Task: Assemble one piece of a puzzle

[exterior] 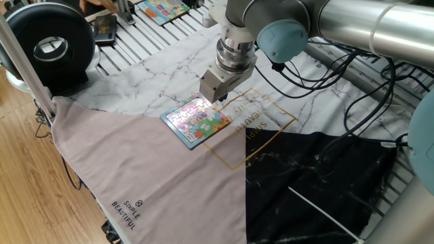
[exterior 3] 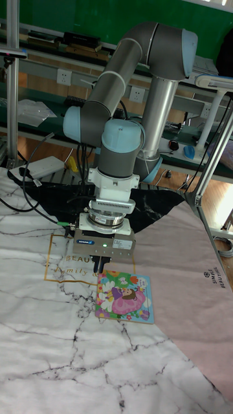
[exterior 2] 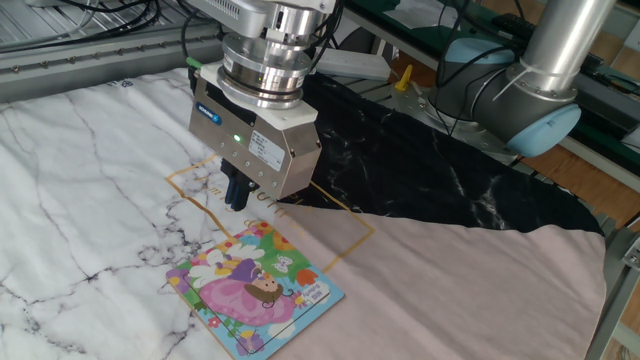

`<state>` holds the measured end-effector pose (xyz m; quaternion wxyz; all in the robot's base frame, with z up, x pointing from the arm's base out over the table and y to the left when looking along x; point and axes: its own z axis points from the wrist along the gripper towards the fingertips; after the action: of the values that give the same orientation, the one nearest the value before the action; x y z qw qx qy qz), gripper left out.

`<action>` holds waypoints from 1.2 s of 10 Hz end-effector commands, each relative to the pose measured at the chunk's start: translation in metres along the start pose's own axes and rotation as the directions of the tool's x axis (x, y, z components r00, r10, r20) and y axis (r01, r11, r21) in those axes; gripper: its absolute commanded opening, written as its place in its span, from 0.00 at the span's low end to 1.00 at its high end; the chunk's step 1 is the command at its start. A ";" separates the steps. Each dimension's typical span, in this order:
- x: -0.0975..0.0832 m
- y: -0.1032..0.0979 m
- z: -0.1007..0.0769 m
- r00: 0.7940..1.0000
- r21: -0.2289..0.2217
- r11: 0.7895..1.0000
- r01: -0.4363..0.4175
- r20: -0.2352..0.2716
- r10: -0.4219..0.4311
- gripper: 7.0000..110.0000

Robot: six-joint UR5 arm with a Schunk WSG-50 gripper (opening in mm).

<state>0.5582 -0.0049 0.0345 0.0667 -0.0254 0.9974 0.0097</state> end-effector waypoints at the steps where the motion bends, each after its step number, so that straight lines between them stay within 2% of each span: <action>1: -0.002 0.003 -0.001 1.000 -0.018 1.000 -0.012 0.007 0.012 0.00; 12: -0.003 0.004 -0.001 1.000 -0.023 1.000 0.000 0.009 0.000 0.00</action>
<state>0.5594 -0.0019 0.0353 0.0696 -0.0281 0.9971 0.0156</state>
